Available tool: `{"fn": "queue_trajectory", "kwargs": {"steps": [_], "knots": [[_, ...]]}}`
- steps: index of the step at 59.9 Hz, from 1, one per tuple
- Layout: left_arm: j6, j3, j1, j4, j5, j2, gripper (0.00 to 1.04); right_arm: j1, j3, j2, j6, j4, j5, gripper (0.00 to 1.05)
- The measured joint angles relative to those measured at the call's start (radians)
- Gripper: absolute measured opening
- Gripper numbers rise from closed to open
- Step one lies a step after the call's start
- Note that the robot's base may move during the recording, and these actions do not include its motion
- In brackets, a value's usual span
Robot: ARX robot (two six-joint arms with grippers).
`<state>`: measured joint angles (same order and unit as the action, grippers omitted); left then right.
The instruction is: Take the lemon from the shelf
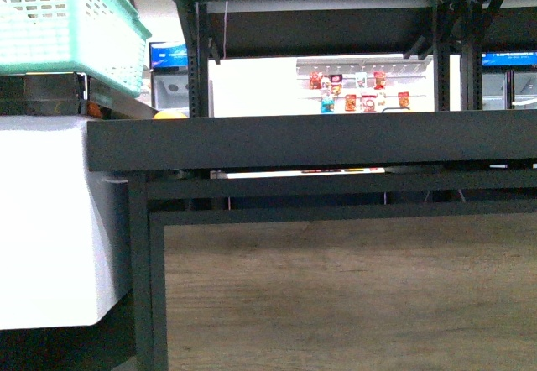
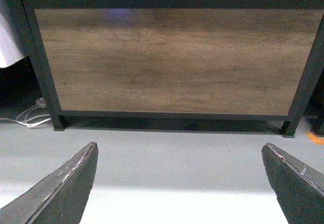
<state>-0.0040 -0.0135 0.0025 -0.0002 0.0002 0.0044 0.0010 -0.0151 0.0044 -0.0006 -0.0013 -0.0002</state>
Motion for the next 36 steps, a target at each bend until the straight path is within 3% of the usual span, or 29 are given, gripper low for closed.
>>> {"fn": "queue_trajectory", "kwargs": {"steps": [36], "knots": [[0.000,0.000,0.000,0.000,0.000,0.000,0.97,0.000,0.000,0.000,0.000,0.000,0.000,0.97]]}}
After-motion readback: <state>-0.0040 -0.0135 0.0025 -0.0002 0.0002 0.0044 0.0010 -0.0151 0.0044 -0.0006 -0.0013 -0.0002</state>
